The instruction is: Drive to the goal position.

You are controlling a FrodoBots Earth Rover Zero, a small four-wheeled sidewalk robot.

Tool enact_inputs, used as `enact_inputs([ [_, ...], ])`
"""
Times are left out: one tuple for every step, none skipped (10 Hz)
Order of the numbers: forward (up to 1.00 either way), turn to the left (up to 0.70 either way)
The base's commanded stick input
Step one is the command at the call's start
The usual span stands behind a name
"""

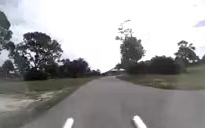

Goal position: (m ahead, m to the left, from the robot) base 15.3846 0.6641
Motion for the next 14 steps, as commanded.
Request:
enact_inputs([
  [0.69,0.03],
  [0.69,0.03],
  [0.69,0.03],
  [0.69,0.03],
  [0.69,0.03],
  [0.69,0.03],
  [0.69,0.03],
  [0.69,0.03],
  [0.69,0.03],
  [0.69,0.03],
  [0.69,0.03],
  [0.69,0.03],
  [0.69,0.03],
  [0.69,0.03],
])
